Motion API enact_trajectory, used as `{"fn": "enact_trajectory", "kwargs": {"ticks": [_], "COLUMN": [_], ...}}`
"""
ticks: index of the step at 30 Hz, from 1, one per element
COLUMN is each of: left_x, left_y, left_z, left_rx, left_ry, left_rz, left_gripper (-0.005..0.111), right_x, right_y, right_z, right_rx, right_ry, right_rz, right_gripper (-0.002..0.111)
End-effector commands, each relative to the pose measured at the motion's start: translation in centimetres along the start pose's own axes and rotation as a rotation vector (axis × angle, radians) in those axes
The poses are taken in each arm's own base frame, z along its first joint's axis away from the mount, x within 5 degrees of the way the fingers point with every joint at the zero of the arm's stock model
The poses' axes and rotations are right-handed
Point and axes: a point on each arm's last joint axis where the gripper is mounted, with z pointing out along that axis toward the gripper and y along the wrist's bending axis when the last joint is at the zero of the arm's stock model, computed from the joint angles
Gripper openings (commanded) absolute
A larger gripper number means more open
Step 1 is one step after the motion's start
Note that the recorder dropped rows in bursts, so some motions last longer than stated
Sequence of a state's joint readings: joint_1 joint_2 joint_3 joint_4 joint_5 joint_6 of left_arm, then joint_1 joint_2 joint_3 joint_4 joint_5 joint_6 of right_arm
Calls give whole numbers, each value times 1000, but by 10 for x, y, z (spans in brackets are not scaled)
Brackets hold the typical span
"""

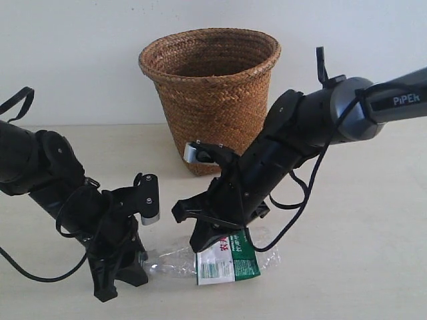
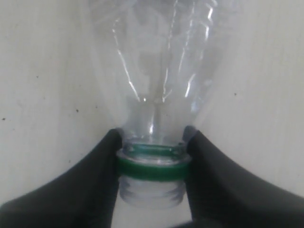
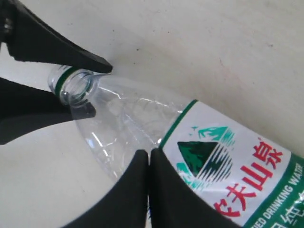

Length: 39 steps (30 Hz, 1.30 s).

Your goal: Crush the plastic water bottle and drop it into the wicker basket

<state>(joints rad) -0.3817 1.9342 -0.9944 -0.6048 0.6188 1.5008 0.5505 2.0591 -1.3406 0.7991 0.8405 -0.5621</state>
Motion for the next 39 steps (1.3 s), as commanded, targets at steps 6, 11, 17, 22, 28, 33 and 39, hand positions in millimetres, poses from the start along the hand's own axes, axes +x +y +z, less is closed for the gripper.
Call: {"fn": "enact_trajectory", "kwargs": {"ticks": [6, 11, 17, 22, 28, 33, 39], "left_x": [-2, -2, -3, -3, -4, -4, -4], "left_y": [1, 1, 1, 0, 0, 0, 0], "left_z": [-2, -2, -2, -2, -2, -2, -2], "left_rx": [-9, -12, -11, -5, -4, -2, -2], "left_ry": [-18, -19, -30, -34, -36, -37, -38], "left_rz": [-29, -29, -45, -51, -54, -56, -58], "left_gripper": [5, 5, 5, 5, 5, 5, 5], "right_x": [8, 14, 10, 8, -6, -11, 0], "right_y": [-23, -38, -49, -50, -26, 6, 40], "right_z": [37, 63, 84, 77, 34, -20, -85], "right_rx": [5, -3, -30, -38, -63, -43, 44], "right_ry": [57, 118, 176, 174, 122, 40, -23], "right_rz": [76, 137, 189, 195, 109, 6, -111], "right_gripper": [0, 0, 0, 0, 0, 0, 0]}}
